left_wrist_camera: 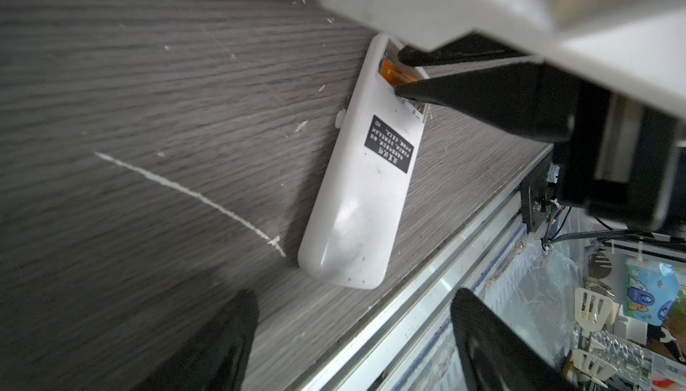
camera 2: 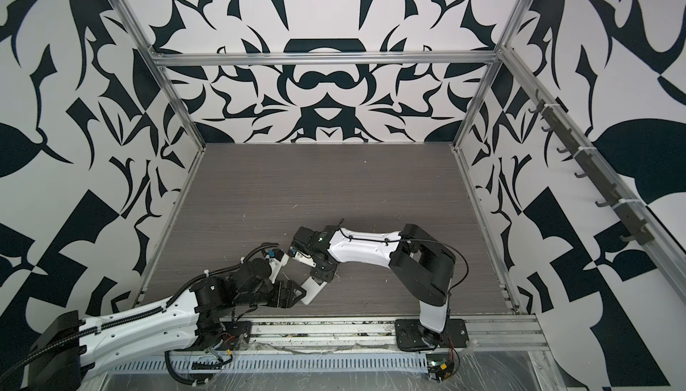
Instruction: Load the batteries into the remote control
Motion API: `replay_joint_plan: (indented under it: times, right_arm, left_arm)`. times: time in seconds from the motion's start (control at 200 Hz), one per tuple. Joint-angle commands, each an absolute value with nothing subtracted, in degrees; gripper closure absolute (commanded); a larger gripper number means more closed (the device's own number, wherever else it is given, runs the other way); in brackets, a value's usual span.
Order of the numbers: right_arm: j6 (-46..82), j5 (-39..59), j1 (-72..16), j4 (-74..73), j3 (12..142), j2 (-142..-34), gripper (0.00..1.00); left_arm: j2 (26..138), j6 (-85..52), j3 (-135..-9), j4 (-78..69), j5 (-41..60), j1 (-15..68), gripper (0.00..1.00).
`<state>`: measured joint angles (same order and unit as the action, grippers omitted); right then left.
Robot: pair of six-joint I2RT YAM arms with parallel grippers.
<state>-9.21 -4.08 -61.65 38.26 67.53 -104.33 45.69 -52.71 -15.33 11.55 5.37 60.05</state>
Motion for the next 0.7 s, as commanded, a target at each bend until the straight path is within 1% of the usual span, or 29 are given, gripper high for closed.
replay_joint_plan:
  times: [0.0, 0.24, 0.31, 0.56, 0.695]
  right_arm:
    - [-4.85, -6.85, -62.00, 40.32, 67.03, -107.71, 0.79]
    - [-1.05, -5.20, -62.48, 40.73, 67.63, -107.50, 0.79]
    - [-0.14, -5.03, -62.49, 40.73, 67.46, -107.40, 0.81]
    - [1.06, -3.90, -62.40, 39.13, 65.23, -104.18, 0.82]
    - [1.03, -1.90, -61.88, 37.98, 63.85, -104.07, 0.82]
  left_arm:
    - [45.69, -52.85, -14.59, 11.78, 5.24, 59.80, 0.14]
    - [47.35, -52.38, -15.01, 11.18, 6.21, 59.85, 0.14]
    - [47.84, -52.13, -15.19, 11.07, 6.49, 59.79, 0.14]
    - [50.66, -51.33, -16.04, 10.55, 6.44, 59.79, 0.14]
    - [50.09, -51.26, -15.89, 10.37, 6.42, 59.85, 0.14]
